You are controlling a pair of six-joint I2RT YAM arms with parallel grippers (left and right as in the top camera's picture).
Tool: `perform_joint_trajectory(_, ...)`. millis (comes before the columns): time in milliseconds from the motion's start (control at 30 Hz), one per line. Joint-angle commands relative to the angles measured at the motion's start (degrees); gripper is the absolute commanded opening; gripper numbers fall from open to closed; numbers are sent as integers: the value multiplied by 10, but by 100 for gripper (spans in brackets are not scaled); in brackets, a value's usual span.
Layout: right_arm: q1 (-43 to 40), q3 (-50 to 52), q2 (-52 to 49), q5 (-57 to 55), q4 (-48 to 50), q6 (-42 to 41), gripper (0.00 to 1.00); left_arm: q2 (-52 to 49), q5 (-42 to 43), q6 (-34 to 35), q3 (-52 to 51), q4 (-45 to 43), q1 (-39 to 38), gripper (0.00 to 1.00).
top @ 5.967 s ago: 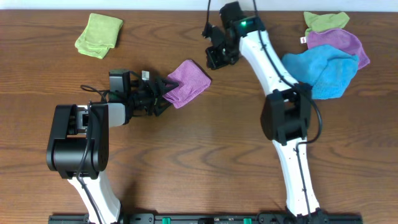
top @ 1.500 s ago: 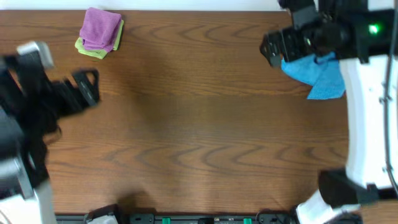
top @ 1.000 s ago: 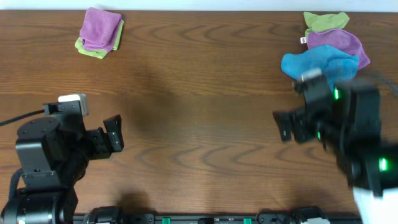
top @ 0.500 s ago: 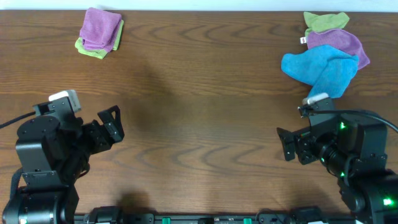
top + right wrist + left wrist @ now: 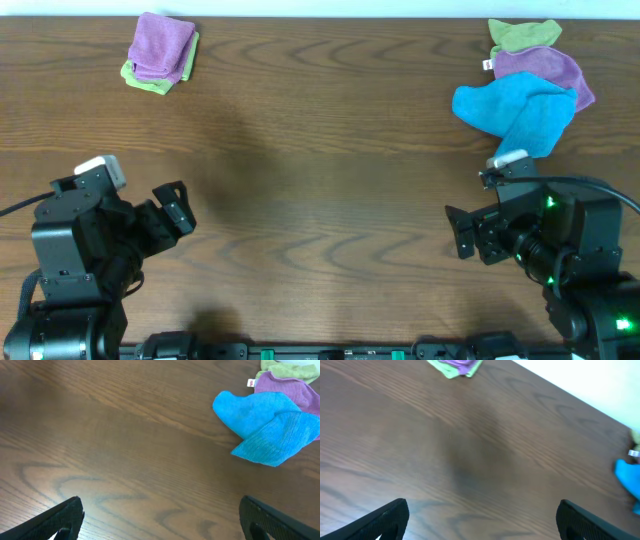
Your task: Fold the cloth
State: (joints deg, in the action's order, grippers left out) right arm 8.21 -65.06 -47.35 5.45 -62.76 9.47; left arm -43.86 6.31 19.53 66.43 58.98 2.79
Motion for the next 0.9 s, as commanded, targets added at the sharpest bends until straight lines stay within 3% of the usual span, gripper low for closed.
perform_joint_trajectory(0, -3, 3, 1, -5, 0, -6, 99, 1, -71, -3, 0, 3, -2, 95)
perform_joint_trajectory(200, -3, 3, 1, -5, 0, -6, 99, 10, -86, -116, -30, -29, -3, 95)
perform_joint_trajectory(300, -3, 3, 1, -5, 0, -6, 99, 45, -81, -160, -97, -98, -2, 95)
perform_joint_trajectory(567, -3, 3, 1, -5, 0, -6, 99, 220, -80, -179, -357, -323, 5, 95)
perform_joint_trajectory(867, -3, 3, 1, -5, 0, -6, 99, 355, -77, -179, -502, -355, 9, 95)
